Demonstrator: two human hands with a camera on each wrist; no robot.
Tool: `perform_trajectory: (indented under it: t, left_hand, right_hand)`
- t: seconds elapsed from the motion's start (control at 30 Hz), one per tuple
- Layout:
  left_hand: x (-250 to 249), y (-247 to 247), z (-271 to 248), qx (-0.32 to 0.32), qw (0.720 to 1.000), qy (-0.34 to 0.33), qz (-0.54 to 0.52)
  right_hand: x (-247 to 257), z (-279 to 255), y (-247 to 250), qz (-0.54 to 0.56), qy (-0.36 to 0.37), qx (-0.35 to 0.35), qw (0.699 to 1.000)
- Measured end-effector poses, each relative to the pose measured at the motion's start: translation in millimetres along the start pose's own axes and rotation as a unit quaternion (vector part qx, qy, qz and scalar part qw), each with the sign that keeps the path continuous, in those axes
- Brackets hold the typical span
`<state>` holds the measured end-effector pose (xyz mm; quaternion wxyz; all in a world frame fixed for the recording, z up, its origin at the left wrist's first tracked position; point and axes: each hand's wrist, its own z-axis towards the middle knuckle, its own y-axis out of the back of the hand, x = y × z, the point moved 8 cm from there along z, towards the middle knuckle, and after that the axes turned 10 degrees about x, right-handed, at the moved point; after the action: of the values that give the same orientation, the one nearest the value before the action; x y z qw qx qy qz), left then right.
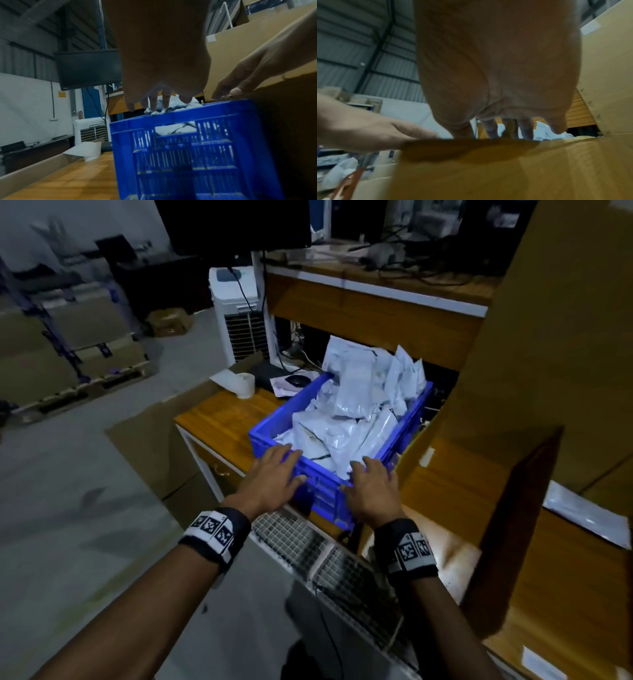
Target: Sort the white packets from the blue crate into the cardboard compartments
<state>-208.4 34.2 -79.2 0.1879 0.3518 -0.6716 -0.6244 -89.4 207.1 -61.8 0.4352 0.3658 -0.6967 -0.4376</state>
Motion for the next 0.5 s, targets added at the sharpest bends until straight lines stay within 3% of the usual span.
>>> perform_trajectory:
  t: [0.23, 0.5]
  left_hand:
    - [32, 14, 52, 0.003, 0.998, -0.022, 0.066]
    - [36, 37, 131, 0.108, 0.989, -0.082, 0.065]
  right_hand:
    - [-20, 43, -13, -0.018, -0.049, 0.093, 0.994]
    - [-39, 61, -2, -0.064, -0.128, 0.173, 0.974]
